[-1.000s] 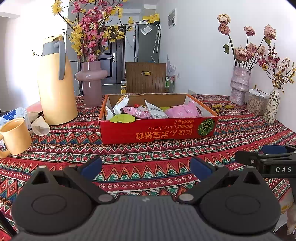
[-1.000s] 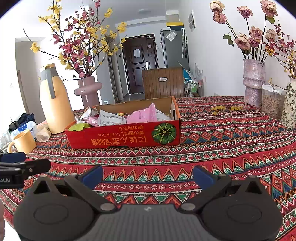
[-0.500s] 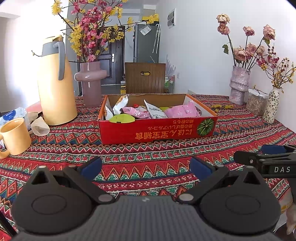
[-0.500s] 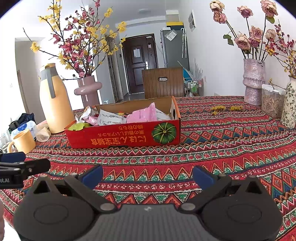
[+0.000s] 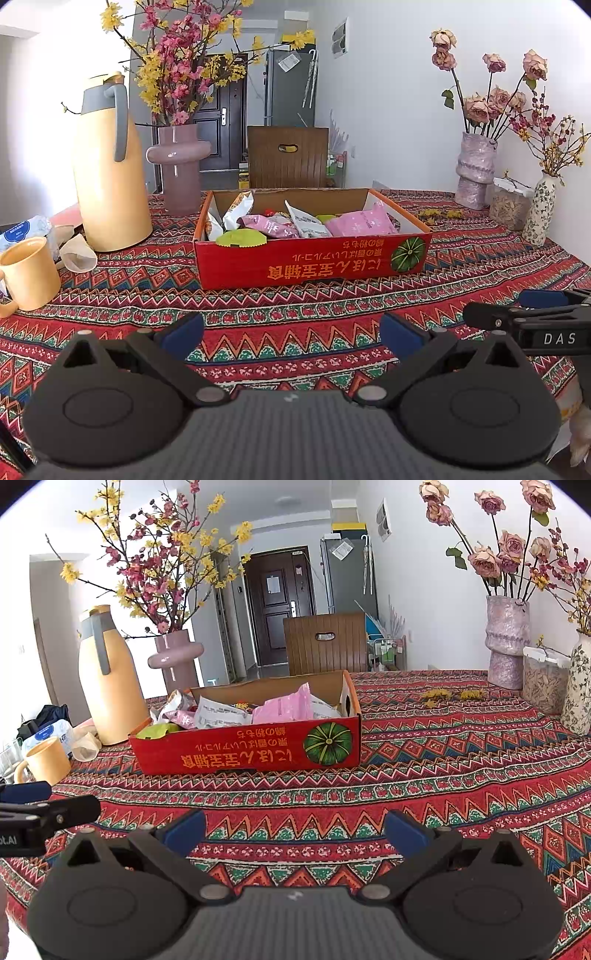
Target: Organize snacks
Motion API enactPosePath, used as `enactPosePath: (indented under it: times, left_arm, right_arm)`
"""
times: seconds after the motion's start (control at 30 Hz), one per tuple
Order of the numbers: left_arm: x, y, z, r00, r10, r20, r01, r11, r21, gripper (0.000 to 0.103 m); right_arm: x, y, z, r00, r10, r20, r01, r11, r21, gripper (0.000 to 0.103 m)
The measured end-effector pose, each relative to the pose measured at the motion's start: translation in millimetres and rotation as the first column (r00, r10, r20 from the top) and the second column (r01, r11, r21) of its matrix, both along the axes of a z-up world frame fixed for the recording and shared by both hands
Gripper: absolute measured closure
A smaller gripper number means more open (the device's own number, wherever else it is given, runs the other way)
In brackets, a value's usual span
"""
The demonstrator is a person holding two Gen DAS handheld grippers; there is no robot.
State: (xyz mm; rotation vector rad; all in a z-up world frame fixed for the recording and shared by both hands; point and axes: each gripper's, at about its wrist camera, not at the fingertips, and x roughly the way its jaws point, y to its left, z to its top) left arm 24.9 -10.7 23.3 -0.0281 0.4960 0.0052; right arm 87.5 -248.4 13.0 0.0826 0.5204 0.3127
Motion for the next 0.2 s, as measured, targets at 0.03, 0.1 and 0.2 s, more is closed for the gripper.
enactPosePath:
  times: [0.03, 0.1, 0.2]
  left_arm:
    - [-0.2, 0.0, 0.0, 1.0, -0.003, 0.002, 0.003, 1.0, -0.001, 0.0]
    - [0.0, -0.9, -0.4, 1.0, -0.005, 0.003, 0.005, 1.0, 0.005, 0.0]
    - [0.9, -1.2, -1.1, 1.0, -0.007, 0.001, 0.007, 1.0, 0.002, 0.0]
  right_arm:
    - [0.1, 0.1, 0.0, 1.0, 0.0, 0.0, 0.0, 1.0, 0.0, 0.0]
    - [0.1, 0.1, 0.1, 1.0, 0.0, -0.001, 0.0, 1.0, 0.0, 0.0]
    - [-0.4, 0.2, -1.1, 1.0, 0.001, -0.002, -0.001, 1.0, 0.0, 0.0]
